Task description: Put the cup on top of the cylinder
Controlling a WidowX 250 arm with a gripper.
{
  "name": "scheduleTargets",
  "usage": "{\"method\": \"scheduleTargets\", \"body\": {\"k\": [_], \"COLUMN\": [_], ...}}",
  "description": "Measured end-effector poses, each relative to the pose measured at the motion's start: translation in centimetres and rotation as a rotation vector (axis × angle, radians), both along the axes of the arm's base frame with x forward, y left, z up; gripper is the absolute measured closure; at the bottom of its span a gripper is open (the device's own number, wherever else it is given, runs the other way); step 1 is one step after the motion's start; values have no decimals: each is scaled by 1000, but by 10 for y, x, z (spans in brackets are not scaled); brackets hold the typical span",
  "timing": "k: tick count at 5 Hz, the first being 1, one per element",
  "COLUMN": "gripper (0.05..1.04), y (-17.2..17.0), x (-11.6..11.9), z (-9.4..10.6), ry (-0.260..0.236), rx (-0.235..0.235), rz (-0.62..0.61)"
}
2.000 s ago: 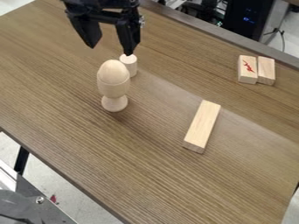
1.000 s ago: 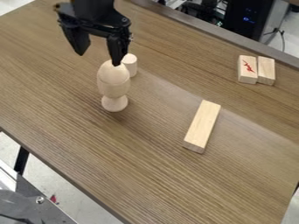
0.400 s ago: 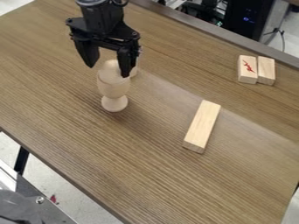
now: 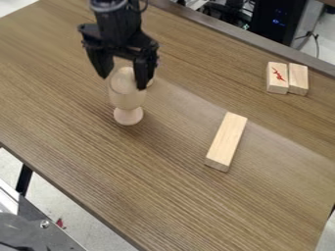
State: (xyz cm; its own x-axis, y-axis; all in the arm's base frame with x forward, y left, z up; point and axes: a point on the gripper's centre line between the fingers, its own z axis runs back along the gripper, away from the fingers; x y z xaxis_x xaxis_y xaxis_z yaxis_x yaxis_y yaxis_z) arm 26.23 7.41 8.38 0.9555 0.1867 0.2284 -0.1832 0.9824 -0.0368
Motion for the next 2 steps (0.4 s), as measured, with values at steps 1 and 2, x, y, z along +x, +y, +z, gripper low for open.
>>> {"method": "scheduleTargets", "body": {"k": [1,2], "gripper": [83,140], "y": [3,5], "x": [-3,-8], "z": [-9,-18], "ry": [9,34], "rx": [17,23], "rz": [-5,-2]}}
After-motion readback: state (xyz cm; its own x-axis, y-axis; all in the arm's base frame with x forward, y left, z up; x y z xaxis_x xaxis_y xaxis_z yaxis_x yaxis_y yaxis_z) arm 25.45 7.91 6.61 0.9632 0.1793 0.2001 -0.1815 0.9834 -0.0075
